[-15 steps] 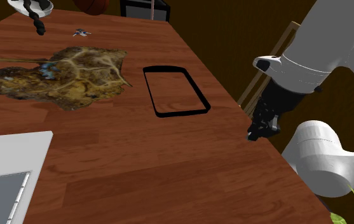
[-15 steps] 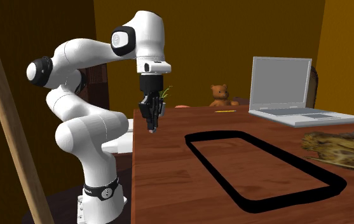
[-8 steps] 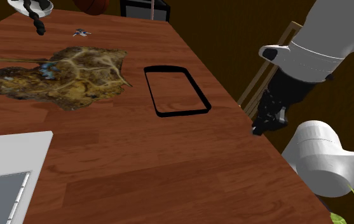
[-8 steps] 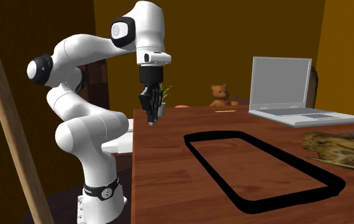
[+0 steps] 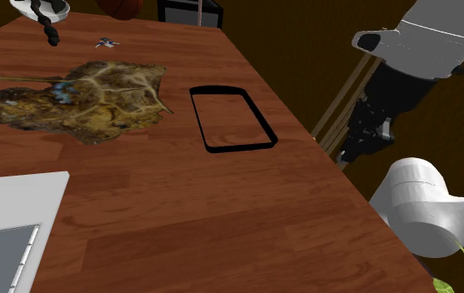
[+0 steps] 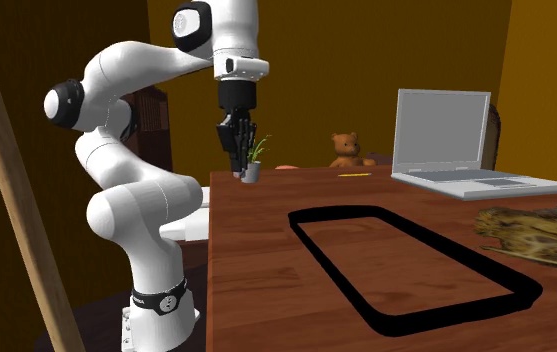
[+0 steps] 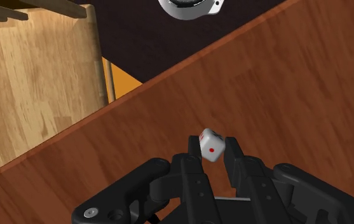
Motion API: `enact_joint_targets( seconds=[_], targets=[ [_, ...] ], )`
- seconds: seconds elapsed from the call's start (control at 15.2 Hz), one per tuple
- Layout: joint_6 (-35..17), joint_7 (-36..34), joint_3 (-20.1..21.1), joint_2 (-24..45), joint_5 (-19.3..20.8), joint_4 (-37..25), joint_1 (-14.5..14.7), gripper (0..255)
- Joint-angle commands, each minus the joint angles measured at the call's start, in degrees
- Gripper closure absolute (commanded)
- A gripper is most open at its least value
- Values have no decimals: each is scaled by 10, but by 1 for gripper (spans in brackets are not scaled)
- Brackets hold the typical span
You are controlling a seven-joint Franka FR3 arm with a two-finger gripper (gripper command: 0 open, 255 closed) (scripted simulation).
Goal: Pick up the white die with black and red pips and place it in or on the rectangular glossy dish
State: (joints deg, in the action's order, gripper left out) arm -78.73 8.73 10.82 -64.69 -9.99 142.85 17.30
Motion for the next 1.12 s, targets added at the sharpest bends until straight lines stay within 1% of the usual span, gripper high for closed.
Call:
enact_joint_targets(
  seconds=[0.0, 0.53, 1.06],
  targets=[
    [11, -1, -2, 7, 2, -19, -1, 255],
    [54, -3, -9, 41, 9, -95, -6, 255],
    [-32, 22, -14, 212, 35, -179, -33, 255]
  ],
)
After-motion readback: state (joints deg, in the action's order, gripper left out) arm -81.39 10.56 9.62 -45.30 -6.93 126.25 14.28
